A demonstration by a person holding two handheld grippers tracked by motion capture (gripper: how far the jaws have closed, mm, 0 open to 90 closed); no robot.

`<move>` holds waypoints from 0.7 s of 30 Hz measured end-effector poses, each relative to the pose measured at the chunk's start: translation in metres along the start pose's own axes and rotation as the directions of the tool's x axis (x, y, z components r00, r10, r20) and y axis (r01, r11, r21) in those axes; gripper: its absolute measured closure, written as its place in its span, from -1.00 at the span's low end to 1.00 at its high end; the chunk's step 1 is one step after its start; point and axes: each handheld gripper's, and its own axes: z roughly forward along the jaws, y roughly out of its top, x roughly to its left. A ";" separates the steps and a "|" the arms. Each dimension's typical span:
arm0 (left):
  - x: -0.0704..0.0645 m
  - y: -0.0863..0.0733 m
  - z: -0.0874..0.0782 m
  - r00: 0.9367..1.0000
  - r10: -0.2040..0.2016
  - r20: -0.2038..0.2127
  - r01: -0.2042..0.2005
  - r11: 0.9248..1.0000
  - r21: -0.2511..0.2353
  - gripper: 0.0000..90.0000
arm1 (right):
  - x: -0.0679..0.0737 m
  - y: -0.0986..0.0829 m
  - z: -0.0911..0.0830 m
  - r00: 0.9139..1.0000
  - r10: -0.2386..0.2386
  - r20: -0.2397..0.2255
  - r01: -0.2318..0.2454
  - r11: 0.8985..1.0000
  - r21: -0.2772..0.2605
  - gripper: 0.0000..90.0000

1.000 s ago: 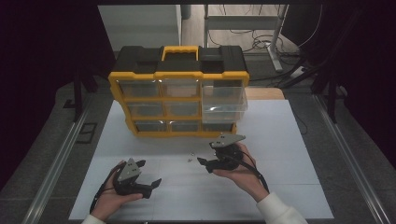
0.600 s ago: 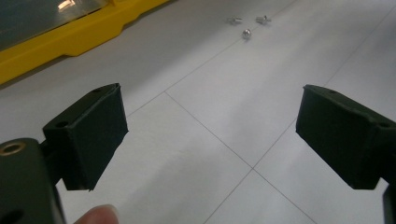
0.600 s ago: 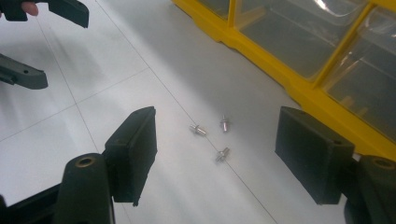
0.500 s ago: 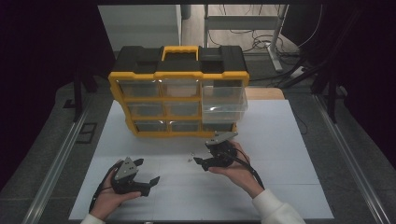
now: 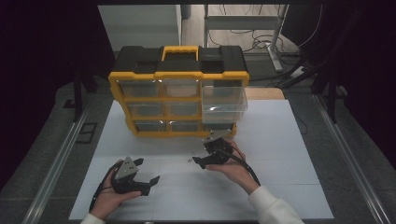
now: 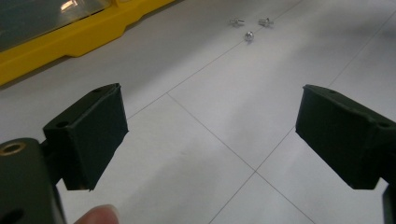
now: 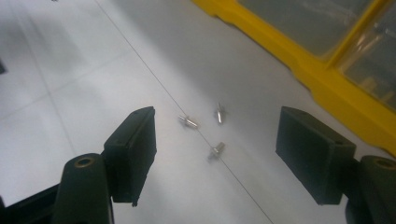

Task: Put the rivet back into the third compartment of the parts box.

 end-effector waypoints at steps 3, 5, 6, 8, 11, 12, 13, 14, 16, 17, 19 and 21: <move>-0.001 0.001 0.001 1.000 0.004 0.003 -0.004 1.000 0.001 -0.79 | -0.001 -0.001 0.007 1.000 0.011 0.006 -0.011 1.000 0.021 -0.34; -0.001 0.001 0.001 1.000 0.003 0.001 -0.003 1.000 0.001 -0.79 | -0.001 -0.001 0.012 1.000 0.006 0.010 -0.006 0.999 0.039 -0.33; -0.001 0.001 0.001 1.000 0.004 -0.001 -0.004 1.000 0.001 -0.79 | -0.002 -0.001 0.015 1.000 -0.003 0.012 0.003 0.999 0.044 -0.33; -0.001 0.001 0.000 1.000 -0.002 -0.002 0.002 1.000 -0.004 -0.79 | -0.003 -0.001 0.020 1.000 -0.001 0.024 -0.001 0.998 0.063 -0.31; -0.001 0.001 0.000 1.000 0.005 -0.001 -0.005 1.000 0.001 -0.79 | -0.005 -0.003 0.026 0.999 0.005 0.040 -0.008 0.996 0.088 -0.26; -0.002 0.000 0.000 1.000 0.005 0.000 -0.005 1.000 0.000 -0.79 | -0.005 -0.003 0.028 0.999 -0.007 0.042 0.003 0.996 0.088 -0.24; -0.002 0.000 0.000 1.000 0.006 0.000 -0.006 1.000 -0.001 -0.79 | -0.005 -0.004 0.029 0.999 -0.013 0.050 0.008 0.995 0.095 -0.21; -0.002 0.000 -0.001 1.000 0.006 0.000 -0.006 1.000 0.000 -0.79 | -0.004 -0.004 0.030 0.999 -0.012 0.049 0.007 0.995 0.100 -0.18; -0.001 0.000 -0.001 1.000 0.002 -0.002 -0.002 1.000 -0.004 -0.79 | -0.004 -0.004 0.032 0.998 -0.043 0.055 0.038 0.994 0.102 -0.12; -0.001 0.000 -0.001 1.000 0.000 -0.003 0.000 1.000 -0.004 -0.79 | -0.003 -0.004 0.032 0.998 -0.037 0.053 0.031 0.994 0.108 -0.09; -0.001 0.000 -0.001 1.000 -0.001 -0.005 0.001 1.000 -0.004 -0.79 | -0.003 -0.004 0.035 0.998 -0.046 0.048 0.040 0.993 0.112 -0.04; -0.001 0.000 -0.001 1.000 0.003 -0.005 -0.003 1.000 -0.001 -0.79 | -0.002 -0.005 0.036 0.997 -0.045 0.056 0.038 0.991 0.128 0.03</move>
